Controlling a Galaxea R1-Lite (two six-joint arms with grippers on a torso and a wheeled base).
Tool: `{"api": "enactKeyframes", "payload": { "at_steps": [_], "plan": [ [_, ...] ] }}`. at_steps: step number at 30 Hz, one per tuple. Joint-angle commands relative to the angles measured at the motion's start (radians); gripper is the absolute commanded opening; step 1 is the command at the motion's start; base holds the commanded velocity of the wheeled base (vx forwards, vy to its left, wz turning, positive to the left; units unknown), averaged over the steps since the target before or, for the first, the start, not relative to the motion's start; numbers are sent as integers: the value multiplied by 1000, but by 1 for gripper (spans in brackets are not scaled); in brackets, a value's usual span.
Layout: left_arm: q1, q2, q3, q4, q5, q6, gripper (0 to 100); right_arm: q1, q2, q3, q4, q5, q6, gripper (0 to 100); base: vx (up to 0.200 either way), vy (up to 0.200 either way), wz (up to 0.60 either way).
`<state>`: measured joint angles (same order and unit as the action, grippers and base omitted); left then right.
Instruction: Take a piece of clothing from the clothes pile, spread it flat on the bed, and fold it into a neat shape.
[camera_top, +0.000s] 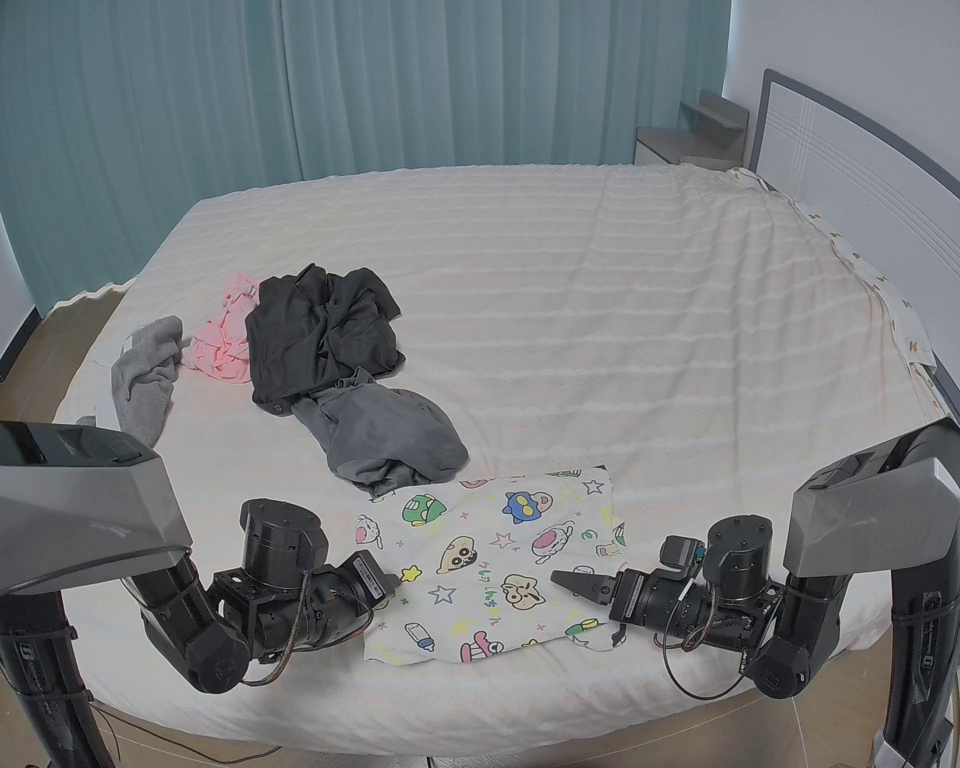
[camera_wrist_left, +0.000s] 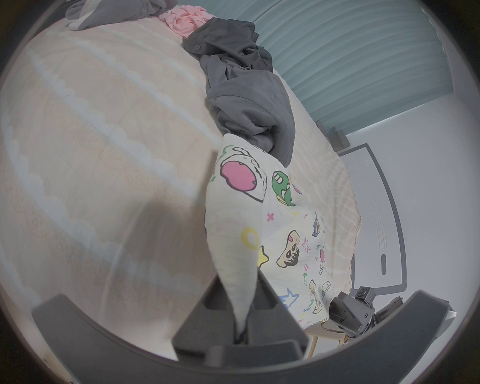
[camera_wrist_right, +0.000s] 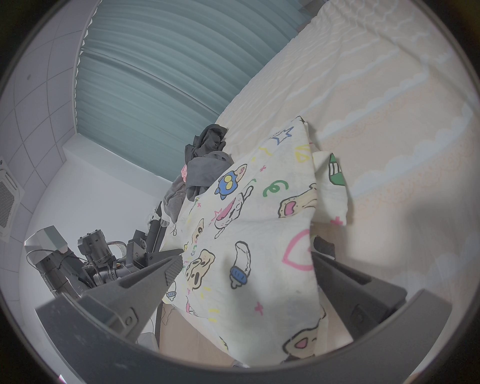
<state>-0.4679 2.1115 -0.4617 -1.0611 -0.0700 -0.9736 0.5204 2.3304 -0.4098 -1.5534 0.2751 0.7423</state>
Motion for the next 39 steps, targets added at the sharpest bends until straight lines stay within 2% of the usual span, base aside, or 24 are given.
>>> {"api": "enactKeyframes", "payload": {
  "at_steps": [1, 3, 4, 11, 16, 17, 20, 22, 25, 31, 33, 36, 37, 38, 39],
  "plan": [
    [0, 8, -2, 0, -1, 1, 0, 0, 1, 0, -13, 1, 0, 100, 0, 0, 0],
    [0, 16, -5, -2, -1, 1, 0, 0, 1, 2, -13, 1, 0, 100, 0, 0, 0],
    [0, 18, -6, -2, -1, 3, 100, 0, 1, 2, -13, 1, 0, 100, 0, 0, 0],
    [8, 16, -8, -2, 1, 16, 100, -3, -6, 14, -13, -1, 0, 100, 0, 0, 0],
    [25, -7, -6, -4, 50, 59, 100, -31, -71, 49, -13, -63, 0, 100, 0, 0, 0],
    [31, -45, -2, -4, 73, 95, 100, -54, -121, 62, -13, -80, -1, 100, 0, 0, 0],
    [37, -85, 6, -7, 79, 116, 100, -74, -166, 74, -13, -83, -1, 100, 0, 0, 0],
    [55, -240, 29, -7, 73, 136, 100, -134, -322, 137, -7, -85, -12, 100, 0, 0, 0],
    [61, -346, 26, -5, 73, 176, 100, -178, -468, 210, 12, -86, -26, 100, 0, 0, 0],
    [55, -519, 49, 7, 87, 345, 100, -254, -778, 355, 111, -89, -97, 100, 0, 0, 0],
    [52, -573, 52, 23, 93, 354, 100, -270, -844, 373, 141, -89, -106, 100, 0, 0, 0],
    [37, -772, 34, 247, 154, 372, 100, -342, -1056, 390, 285, -89, -127, 100, 0, 0, 0],
    [35, -782, 31, 259, 159, 374, 100, -346, -1063, 390, 292, -89, -129, 100, 0, 0, 0],
    [-3, -950, 15, 458, 225, 388, 100, -399, -1232, 373, 458, -88, -143, 100, 0, 0, 0],
    [-3, -950, 15, 458, 225, 388, 100, -399, -1232, 373, 458, -88, -143, 100, 0, 0, 0]
  ]
}}
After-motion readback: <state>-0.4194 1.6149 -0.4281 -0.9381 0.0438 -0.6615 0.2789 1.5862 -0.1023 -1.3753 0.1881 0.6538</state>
